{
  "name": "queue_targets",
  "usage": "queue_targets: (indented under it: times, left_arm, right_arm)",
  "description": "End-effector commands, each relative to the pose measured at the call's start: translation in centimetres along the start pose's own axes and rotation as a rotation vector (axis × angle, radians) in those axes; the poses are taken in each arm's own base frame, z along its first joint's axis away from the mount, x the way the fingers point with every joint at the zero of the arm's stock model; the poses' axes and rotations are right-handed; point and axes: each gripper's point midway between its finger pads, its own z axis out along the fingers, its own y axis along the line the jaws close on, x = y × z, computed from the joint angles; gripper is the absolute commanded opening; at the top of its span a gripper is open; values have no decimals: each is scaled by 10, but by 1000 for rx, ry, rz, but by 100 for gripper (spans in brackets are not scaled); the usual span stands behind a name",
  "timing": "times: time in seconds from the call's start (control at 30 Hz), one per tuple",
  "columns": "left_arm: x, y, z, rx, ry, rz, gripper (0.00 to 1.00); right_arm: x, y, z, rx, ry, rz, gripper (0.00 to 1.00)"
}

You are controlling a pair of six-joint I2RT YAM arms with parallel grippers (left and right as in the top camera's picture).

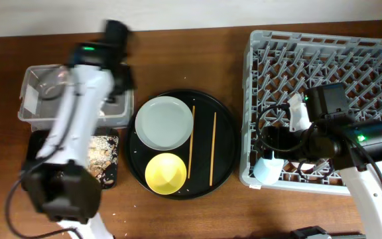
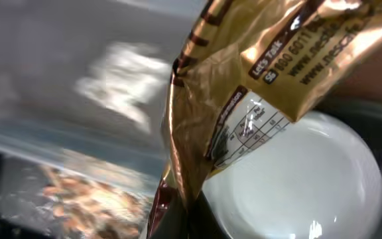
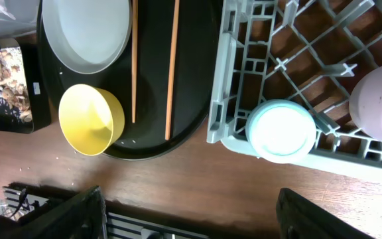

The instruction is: Sort waste into correct bins and load items into the dishwasher rack

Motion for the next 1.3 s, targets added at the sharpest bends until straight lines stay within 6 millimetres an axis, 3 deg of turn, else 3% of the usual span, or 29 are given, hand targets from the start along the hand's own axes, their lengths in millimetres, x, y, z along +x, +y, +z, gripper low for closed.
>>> queue_targets:
  times: [0.0, 0.03, 0.07, 0.1, 0.13, 0.23, 0.3, 0.33, 0.43, 0.57, 0.73, 0.8, 0.9, 0.97, 1.07, 1.27]
  left_arm:
    - [-20, 65, 33, -81, 19, -177, 31]
    - [-24, 63, 37, -30, 22, -154, 76]
    - [-26, 56, 38, 42, 28, -93, 99]
    - [-24, 55, 31, 68, 36, -63, 99]
    - [-21, 56, 11, 65, 44, -23, 99]
    - [-15, 52, -45, 83, 15, 32, 99]
    - [8, 42, -98, 111, -17, 87, 99]
    - [15, 39, -111, 121, -28, 105, 99]
    - [67, 25, -166, 185, -30, 212, 99]
    - [80, 14, -190, 227, -88, 268, 99]
    - [79, 31, -200, 168, -144, 276, 100]
    - [60, 45, -225, 142, -320, 229, 99]
    - [34, 32, -264, 275, -603, 224, 99]
    - [39, 42, -264, 319, -676, 184, 99]
    - [59, 61, -228, 334, -741, 182, 99]
    - [125, 79, -148, 321, -926, 165, 99]
  right_arm:
    - [0, 0, -1, 5, -6, -3, 84]
    - [0, 0, -1, 5, -6, -3, 84]
    - [0, 0, -1, 5, -6, -3, 86]
    - [0, 0, -1, 6, -6, -3, 87]
    - [0, 0, -1, 6, -6, -3, 99]
    - [0, 0, -1, 4, -9, -4, 99]
    - [-6, 2, -1, -3, -34, -12, 99]
    - [-6, 2, -1, -3, -34, -12, 99]
    - [-6, 2, -1, -3, -34, -12, 99]
    - [-6, 2, -1, -3, -34, -12, 99]
    - [-6, 2, -1, -3, -34, -12, 99]
    - [-6, 2, -1, -3, -34, -12, 99]
    - [-6, 2, -1, -3, -34, -12, 99]
    - [-6, 2, -1, -3, -34, -12, 99]
    - [-6, 2, -1, -3, -34, -12, 99]
    - [-6, 2, -1, -3, -34, -12, 99]
